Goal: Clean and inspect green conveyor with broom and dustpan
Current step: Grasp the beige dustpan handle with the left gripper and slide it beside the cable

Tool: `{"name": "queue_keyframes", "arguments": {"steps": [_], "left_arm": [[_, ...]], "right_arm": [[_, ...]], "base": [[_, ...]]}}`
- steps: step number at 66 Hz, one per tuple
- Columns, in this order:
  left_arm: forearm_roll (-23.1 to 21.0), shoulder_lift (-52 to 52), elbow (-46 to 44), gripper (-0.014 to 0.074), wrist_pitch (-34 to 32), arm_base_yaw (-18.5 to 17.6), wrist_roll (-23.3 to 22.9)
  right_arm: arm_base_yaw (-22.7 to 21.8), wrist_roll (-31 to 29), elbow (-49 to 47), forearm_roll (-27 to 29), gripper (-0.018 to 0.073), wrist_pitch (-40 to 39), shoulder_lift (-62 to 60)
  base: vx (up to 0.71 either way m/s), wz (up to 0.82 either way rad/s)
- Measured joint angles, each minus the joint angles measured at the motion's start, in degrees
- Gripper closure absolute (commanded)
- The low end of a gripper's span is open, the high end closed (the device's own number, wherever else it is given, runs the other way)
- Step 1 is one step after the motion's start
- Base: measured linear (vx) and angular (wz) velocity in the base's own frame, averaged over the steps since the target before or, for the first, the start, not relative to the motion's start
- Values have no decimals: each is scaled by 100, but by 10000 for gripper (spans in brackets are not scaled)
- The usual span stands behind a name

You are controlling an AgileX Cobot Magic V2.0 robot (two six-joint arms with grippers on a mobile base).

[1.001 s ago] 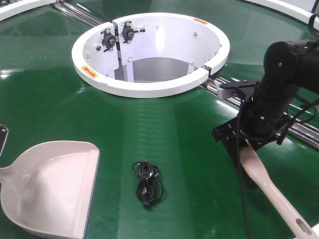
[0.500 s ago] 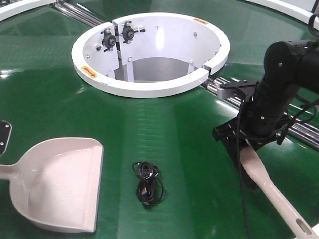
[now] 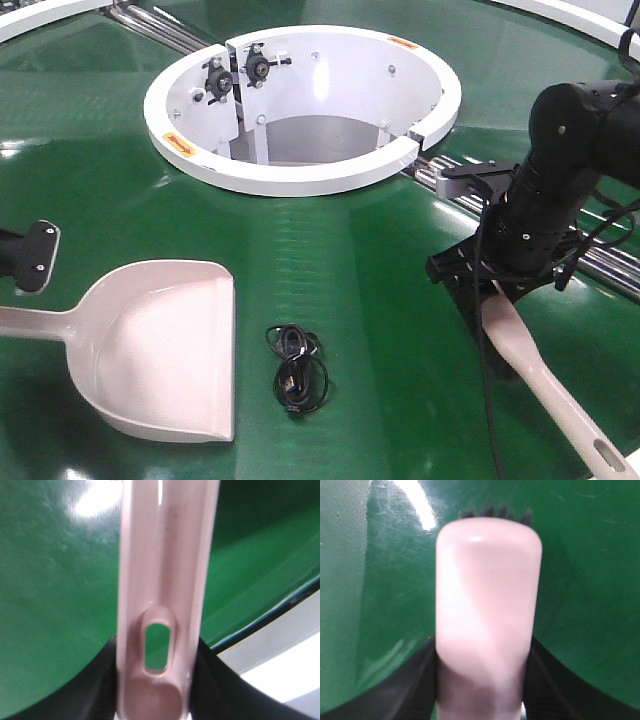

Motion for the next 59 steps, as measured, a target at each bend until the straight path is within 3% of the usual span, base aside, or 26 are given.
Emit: {"name": "queue_keyframes", "arguments": {"steps": [27,59], "left_arm": [[58,0,-22,620,32,-494,-162],[-415,145,-29,620,-69,-1057,-220]], "right_arm": [[0,0,0,0,564,0,0],[0,-5,0,0,564,0,0]], "base": [[0,0],[0,0]]}}
